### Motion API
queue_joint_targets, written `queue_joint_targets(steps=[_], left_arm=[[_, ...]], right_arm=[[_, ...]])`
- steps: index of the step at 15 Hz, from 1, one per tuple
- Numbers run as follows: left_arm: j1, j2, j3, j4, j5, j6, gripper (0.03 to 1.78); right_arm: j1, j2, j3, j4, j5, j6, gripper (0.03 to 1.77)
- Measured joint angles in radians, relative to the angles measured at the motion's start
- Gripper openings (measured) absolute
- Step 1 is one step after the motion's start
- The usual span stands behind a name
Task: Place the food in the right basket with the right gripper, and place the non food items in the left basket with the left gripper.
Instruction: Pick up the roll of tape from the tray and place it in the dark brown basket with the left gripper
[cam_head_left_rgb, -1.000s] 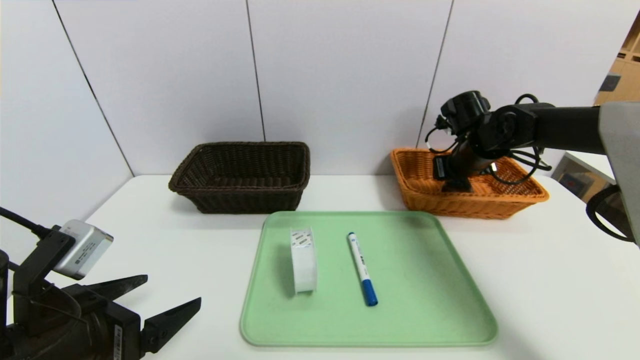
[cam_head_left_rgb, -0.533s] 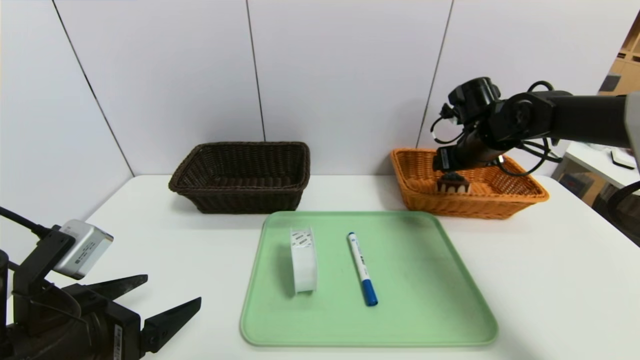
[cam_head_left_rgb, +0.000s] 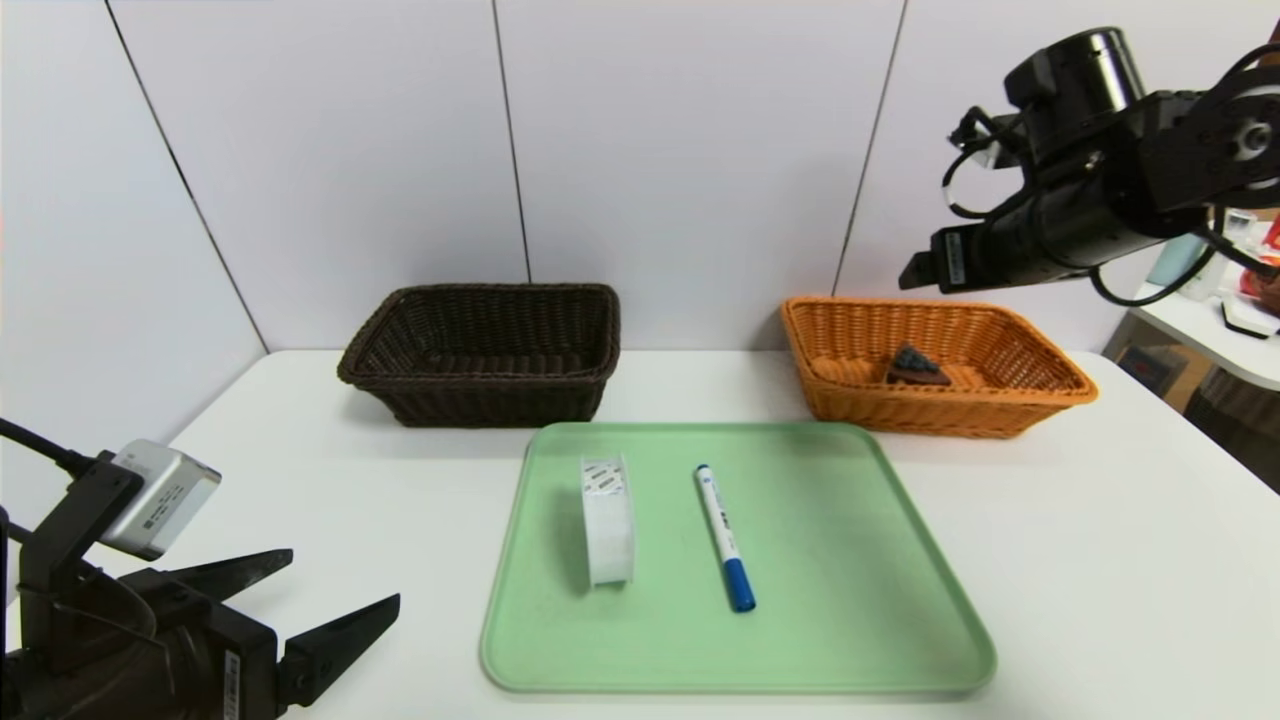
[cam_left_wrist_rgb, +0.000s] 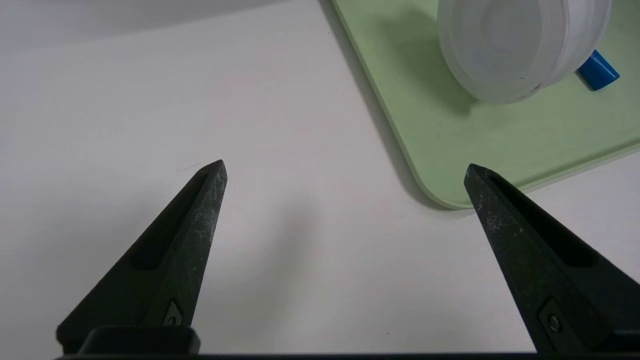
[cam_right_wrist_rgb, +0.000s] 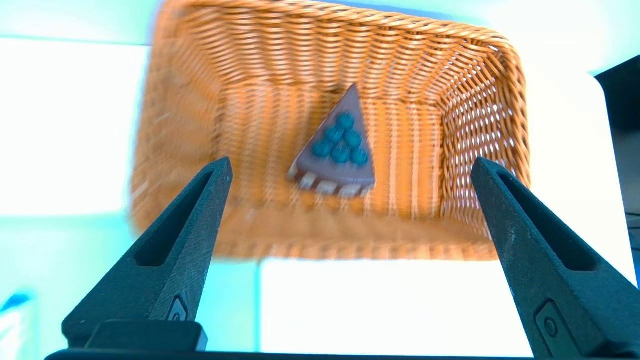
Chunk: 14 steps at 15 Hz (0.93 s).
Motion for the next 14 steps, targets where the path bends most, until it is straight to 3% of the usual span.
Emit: queue_joint_targets(steps=[4,10,14], left_arm=[[0.0,-0.007,0.011,-0.004,0.0,0.001,1.69],[0.0,-0.024,0.016,-0.002,0.0,0.001,1.69],[0.0,-0.034,0.032,-0.003,0.0,0.002,1.69]], right_arm=[[0.016,-0.235,0.251,-0.062,0.061,0.013,1.68],[0.054,-0.515,0.773,-0.433,0.091,0.01,1.69],[0.121,-0.635,0.991,-0.596,0.091,0.018,1.69]])
